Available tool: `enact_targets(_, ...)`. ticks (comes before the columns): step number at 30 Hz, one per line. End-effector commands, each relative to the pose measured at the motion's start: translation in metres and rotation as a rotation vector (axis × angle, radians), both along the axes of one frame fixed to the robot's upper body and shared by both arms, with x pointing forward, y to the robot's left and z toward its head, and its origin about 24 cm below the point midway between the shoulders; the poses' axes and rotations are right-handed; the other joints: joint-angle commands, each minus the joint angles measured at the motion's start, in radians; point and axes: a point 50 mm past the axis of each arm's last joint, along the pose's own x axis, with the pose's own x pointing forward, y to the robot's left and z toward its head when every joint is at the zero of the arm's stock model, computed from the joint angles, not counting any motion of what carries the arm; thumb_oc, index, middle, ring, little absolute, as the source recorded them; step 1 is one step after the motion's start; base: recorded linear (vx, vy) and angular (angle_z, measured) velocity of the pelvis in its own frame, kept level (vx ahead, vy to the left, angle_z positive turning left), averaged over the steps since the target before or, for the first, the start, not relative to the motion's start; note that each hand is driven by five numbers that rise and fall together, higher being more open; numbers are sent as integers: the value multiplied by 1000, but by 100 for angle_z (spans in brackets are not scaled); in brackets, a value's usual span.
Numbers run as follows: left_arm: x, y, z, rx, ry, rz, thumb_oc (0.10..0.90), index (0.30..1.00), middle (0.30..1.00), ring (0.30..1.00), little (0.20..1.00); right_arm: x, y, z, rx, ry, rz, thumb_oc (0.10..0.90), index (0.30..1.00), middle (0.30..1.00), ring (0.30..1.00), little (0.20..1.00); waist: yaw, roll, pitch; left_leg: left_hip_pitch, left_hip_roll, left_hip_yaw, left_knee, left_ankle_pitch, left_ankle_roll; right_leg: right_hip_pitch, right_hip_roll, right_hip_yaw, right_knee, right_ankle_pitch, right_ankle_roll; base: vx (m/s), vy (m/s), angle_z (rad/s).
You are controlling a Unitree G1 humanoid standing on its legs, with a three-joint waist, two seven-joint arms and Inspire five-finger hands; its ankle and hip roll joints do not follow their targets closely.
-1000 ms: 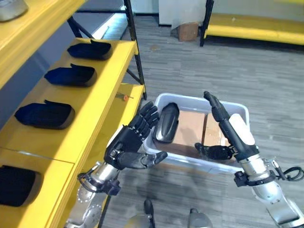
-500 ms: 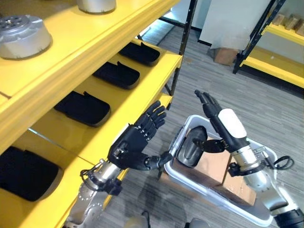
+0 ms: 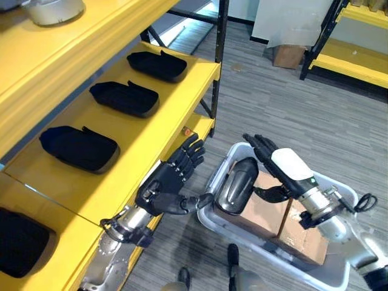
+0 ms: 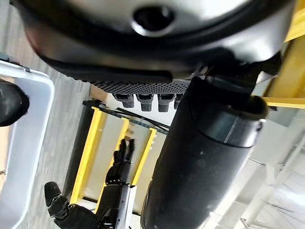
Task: Move parts from the plastic box to the shelf.
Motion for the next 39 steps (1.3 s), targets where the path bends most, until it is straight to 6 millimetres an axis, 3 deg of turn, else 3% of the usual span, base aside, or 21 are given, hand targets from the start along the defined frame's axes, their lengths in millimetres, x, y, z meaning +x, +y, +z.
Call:
enact_targets(1,-5,-4,40,-24,-221,-48,900,1000,1000,1000,1000,7,3,33,31,-146,48,900,1000,1000,1000,1000,1,5,-65,-98,13,-29,-15,31,28,55,-31,-11,103,-186,66,7,-111,2)
enact_targets(12,-1,-2,45,-17,-224,-69,900,1000,1000,1000,1000,19,-4,24,-210,-102,54,900,1000,1000,1000,1000,1,27,-13,-149,32,-49,14,48,10,12,-19,-4,156,-216,49,-19,-87,5)
enact_targets(18,13,-8,62,-8,-298,-105,900,1000,1000,1000,1000,45,-1,47,-424,-199,84,900,1000,1000,1000,1000,14,43,97,-256,36,-61,52,73,0,-82,7,-1,211,-235,23,-172,-119,1)
enact_targets(21,15,-9,64,-6,-309,-112,900,1000,1000,1000,1000,50,-3,47,-456,-214,77,900,1000,1000,1000,1000,18,46,114,-276,37,-64,61,79,-2,-97,14,-6,226,-243,15,-72,-96,8)
enact_targets(27,21,-16,70,9,-346,-169,900,1000,1000,1000,1000,78,-18,56,-637,-304,-20,900,1000,1000,1000,1000,48,73,188,-374,37,-94,97,108,-13,-186,51,-36,317,-291,-24,-99,-174,3)
enact_targets(39,21,-16,71,37,-350,-211,900,1000,1000,1000,1000,105,-55,77,-856,-495,-349,900,1000,1000,1000,1000,86,128,246,-500,46,-128,150,136,-27,-321,85,-55,473,-355,-59,-45,-120,3)
